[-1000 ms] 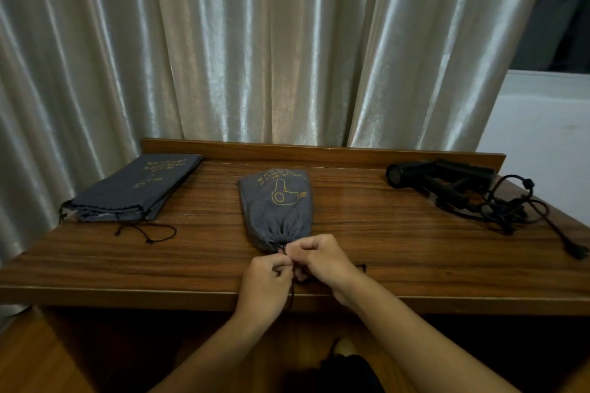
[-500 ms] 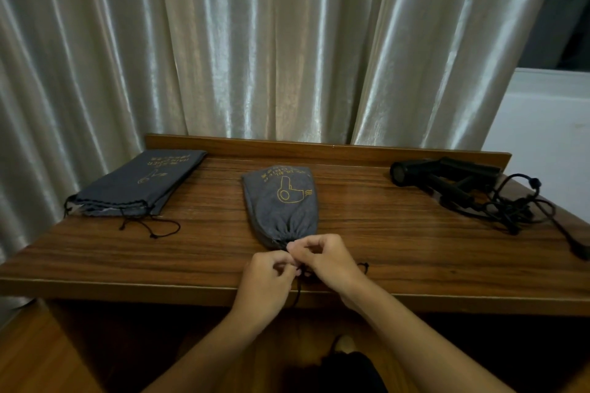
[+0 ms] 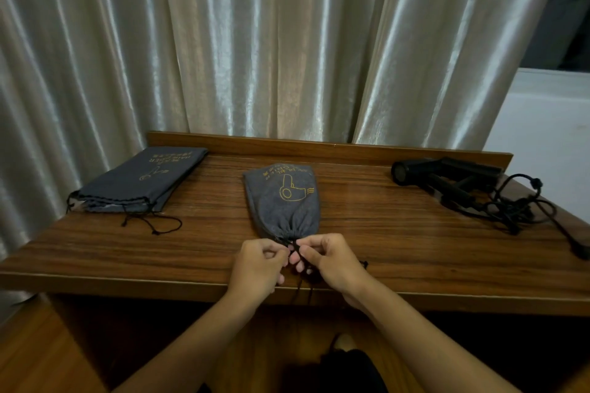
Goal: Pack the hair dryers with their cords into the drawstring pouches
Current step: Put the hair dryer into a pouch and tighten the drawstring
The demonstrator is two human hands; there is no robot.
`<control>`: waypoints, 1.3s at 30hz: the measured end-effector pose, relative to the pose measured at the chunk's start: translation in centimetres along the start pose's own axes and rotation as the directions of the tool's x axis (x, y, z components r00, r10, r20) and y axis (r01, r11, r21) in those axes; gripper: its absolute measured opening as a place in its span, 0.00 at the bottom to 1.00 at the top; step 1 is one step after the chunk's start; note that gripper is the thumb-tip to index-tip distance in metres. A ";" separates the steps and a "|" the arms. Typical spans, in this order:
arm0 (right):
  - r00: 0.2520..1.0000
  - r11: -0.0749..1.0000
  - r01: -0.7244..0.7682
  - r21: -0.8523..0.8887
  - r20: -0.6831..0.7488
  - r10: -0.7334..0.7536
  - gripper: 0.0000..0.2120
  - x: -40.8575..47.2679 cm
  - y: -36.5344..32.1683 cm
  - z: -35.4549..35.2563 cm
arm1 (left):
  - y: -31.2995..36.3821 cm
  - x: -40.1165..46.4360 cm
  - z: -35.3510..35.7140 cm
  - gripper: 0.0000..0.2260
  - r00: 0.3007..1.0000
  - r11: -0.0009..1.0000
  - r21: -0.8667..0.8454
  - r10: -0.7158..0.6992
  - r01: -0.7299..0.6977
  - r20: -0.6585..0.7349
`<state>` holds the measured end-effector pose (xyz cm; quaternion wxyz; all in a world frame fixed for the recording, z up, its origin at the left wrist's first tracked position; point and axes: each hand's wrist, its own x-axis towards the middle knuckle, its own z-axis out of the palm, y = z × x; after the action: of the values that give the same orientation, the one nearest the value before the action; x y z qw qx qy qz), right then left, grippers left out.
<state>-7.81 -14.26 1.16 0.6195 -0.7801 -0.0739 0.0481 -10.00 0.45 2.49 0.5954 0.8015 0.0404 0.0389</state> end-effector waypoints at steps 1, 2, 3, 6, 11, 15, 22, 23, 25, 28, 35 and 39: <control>1.000 1.000 0.003 -0.008 0.002 -0.003 0.10 -0.1 0.0 0.0 | 0.1 0.1 0.1 0.09 1.000 1.000 -0.005 -0.003 0.003 0.010; 1.000 1.000 0.008 -0.019 0.001 -0.008 0.10 -0.1 0.1 0.0 | 0.2 0.2 0.3 0.10 1.000 1.000 -0.019 -0.022 0.022 0.022; 1.000 0.999 0.014 -0.030 0.000 -0.014 0.10 -0.2 0.1 0.0 | 0.2 0.3 0.4 0.11 0.998 0.998 -0.040 -0.052 0.054 0.034; 1.000 0.999 0.030 -0.041 0.002 -0.030 0.10 -0.4 0.1 -0.2 | 0.3 0.5 0.8 0.11 0.990 0.984 -0.122 -0.124 0.132 0.064; 0.999 0.998 0.041 -0.040 0.027 -0.040 0.08 -0.1 0.0 -0.6 | 0.3 0.7 1.2 0.08 0.981 0.951 -0.241 -0.189 0.192 0.036; 0.994 0.975 0.105 -0.196 -0.012 -0.110 0.09 0.0 0.1 -0.8 | -0.2 1.5 0.8 0.05 0.967 0.927 -0.278 -0.255 0.251 0.023; 0.988 0.974 0.125 -0.187 -0.069 -0.140 0.04 -0.4 0.5 -0.7 | -0.9 1.1 0.8 0.08 0.990 0.986 -0.133 -0.085 0.101 0.116; 0.988 0.974 0.126 -0.189 -0.064 -0.141 0.03 -0.5 0.5 -0.6 | -0.9 1.0 0.9 0.06 0.991 0.987 -0.140 -0.057 0.074 0.124; 0.988 0.974 0.132 -0.185 -0.055 -0.145 0.03 -0.8 0.5 -0.5 | -0.8 0.8 0.9 0.03 0.993 0.983 -0.178 -0.025 0.046 0.117; 0.988 0.982 0.141 -0.125 -0.052 -0.148 0.07 -0.9 0.2 -0.4 | -0.7 0.8 0.6 0.05 0.993 0.957 -0.274 -0.068 0.091 0.092; 0.978 0.963 0.182 -0.198 -0.062 -0.198 0.08 -0.9 -0.2 -0.7 | -0.7 1.3 0.2 0.06 0.977 0.952 -0.245 -0.148 0.182 0.152; 0.955 0.897 0.244 -0.369 -0.068 -0.288 0.07 -1.0 0.1 -1.0 | -1.6 1.6 0.1 0.09 0.979 0.984 -0.151 -0.062 0.093 0.195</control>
<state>-8.61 -15.37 1.31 0.4718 -0.8633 -0.1497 -0.0986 -8.47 0.98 0.96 0.6596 0.7493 0.0115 -0.0579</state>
